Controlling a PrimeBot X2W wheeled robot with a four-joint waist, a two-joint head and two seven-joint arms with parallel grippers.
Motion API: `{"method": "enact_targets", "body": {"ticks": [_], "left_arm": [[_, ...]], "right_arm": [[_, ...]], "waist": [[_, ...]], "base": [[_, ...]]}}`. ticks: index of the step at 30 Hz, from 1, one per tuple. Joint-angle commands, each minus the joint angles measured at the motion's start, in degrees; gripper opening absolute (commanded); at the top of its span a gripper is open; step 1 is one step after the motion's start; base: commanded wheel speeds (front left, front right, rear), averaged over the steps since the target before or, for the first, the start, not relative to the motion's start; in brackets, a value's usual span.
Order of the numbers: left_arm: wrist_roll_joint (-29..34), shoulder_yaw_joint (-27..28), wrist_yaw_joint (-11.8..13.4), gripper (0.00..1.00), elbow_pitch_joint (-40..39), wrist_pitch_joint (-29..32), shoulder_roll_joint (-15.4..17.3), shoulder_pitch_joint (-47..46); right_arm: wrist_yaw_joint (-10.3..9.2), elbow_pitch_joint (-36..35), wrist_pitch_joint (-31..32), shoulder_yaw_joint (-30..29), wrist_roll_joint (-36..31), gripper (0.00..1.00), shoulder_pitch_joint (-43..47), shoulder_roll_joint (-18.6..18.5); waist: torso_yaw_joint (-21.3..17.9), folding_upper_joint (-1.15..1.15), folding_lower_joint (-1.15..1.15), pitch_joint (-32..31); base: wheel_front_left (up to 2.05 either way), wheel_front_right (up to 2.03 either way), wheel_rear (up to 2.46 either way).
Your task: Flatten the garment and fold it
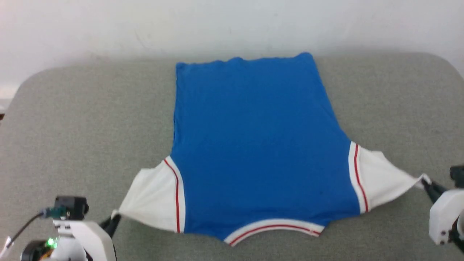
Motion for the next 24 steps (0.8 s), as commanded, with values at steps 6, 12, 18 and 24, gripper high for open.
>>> {"method": "enact_targets", "body": {"ticks": [6,12,18,24], "left_arm": [[-2.33,-0.29,3.04,0.00,-4.59,3.11,2.28,7.18],[-5.00,-1.17,6.43,0.00,-11.30,8.83,4.76,13.61],[-4.33,-2.76,8.81,0.00,-17.73,9.29,2.22,13.71],[-3.11,-2.64,11.57,0.00,-22.63,7.29,-1.26,11.80]], "right_arm": [[-0.14,-5.49,8.36,-1.43,3.46,0.00,7.60,-1.01],[-0.14,-11.43,21.45,-4.81,6.51,0.00,15.70,-1.94],[-0.14,-18.54,25.32,-10.10,5.58,1.00,17.90,-0.70],[-0.14,-26.82,31.36,-15.01,6.20,1.00,14.19,1.25]], "waist": [[0.38,0.00,0.01,-3.70],[0.66,0.00,0.01,-4.10],[1.90,0.00,0.01,-1.52],[4.41,0.00,0.01,3.52]], "base": [[0.00,0.00,0.00],[0.00,0.00,0.00],[0.00,0.00,0.00],[0.00,0.00,0.00]]}}
